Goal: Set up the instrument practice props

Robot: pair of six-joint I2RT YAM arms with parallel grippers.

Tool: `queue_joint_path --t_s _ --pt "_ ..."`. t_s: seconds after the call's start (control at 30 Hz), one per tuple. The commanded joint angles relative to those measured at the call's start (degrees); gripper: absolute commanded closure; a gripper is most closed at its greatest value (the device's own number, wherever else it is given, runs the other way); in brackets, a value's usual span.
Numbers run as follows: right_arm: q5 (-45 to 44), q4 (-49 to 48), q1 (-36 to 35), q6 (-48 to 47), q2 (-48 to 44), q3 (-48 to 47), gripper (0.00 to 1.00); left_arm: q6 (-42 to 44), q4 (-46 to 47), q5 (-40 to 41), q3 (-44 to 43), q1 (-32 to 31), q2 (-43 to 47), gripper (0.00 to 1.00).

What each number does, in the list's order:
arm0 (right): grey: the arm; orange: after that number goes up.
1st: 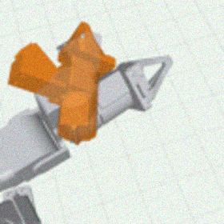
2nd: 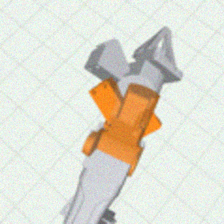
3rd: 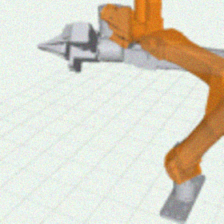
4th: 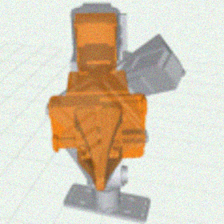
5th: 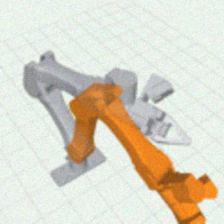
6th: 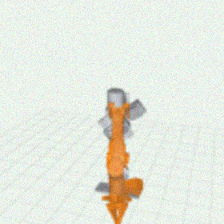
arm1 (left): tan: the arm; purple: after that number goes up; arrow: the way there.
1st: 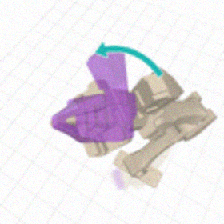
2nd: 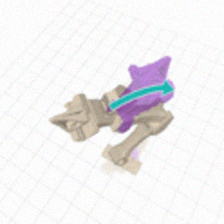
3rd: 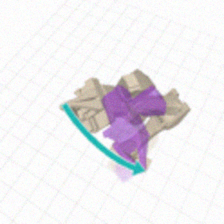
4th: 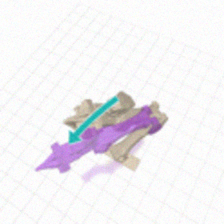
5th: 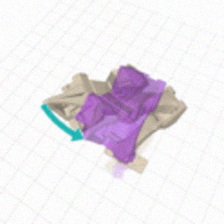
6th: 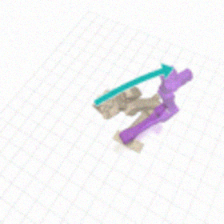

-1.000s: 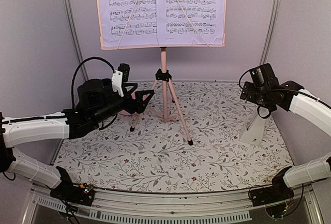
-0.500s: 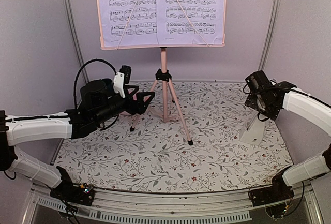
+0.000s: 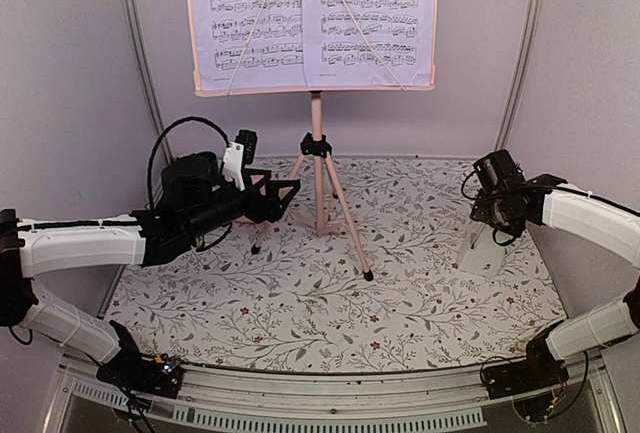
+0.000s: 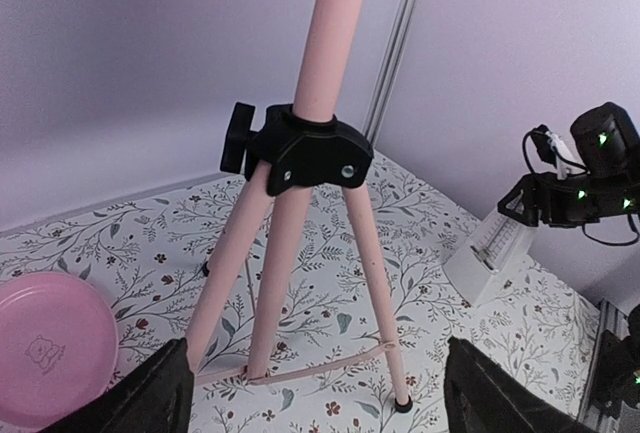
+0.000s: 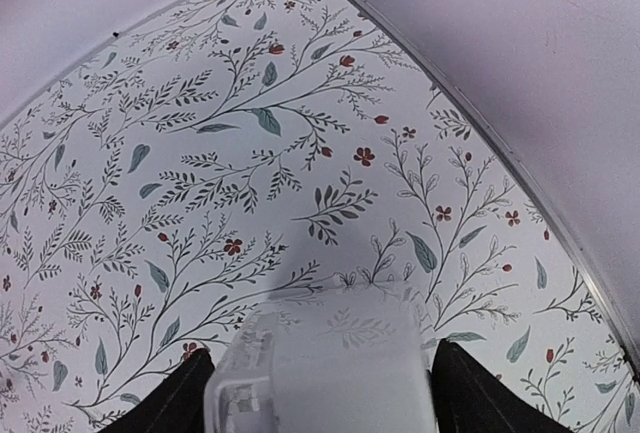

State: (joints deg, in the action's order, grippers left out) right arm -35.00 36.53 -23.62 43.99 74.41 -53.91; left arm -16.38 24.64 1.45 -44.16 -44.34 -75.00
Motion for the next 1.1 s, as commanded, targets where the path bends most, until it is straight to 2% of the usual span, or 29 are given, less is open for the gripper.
queue_joint_path --t_s 0.0,0.3,0.57,0.83,1.07 --pt "3.9 -6.4 0.0 -5.2 -1.1 1.3 0.29 -0.7 0.9 -1.2 -1.4 1.0 -0.1 0.13" --pt "20.1 -18.8 0.0 -21.7 -7.2 5.3 0.36 -1.3 -0.8 -1.2 -2.2 1.8 -1.1 0.12" --pt "33.7 -24.0 0.0 -30.7 -8.9 6.3 0.46 -1.2 -1.5 -2.8 -2.6 2.3 -2.0 0.12" --pt "50.8 -25.6 0.0 -39.8 -6.4 5.0 0.58 2.8 -0.3 -12.1 -1.8 3.6 -2.3 0.11" --pt "63.9 -23.1 -0.1 -47.2 -8.5 3.5 0.59 5.4 3.8 -23.4 1.5 4.5 -1.9 0.12"
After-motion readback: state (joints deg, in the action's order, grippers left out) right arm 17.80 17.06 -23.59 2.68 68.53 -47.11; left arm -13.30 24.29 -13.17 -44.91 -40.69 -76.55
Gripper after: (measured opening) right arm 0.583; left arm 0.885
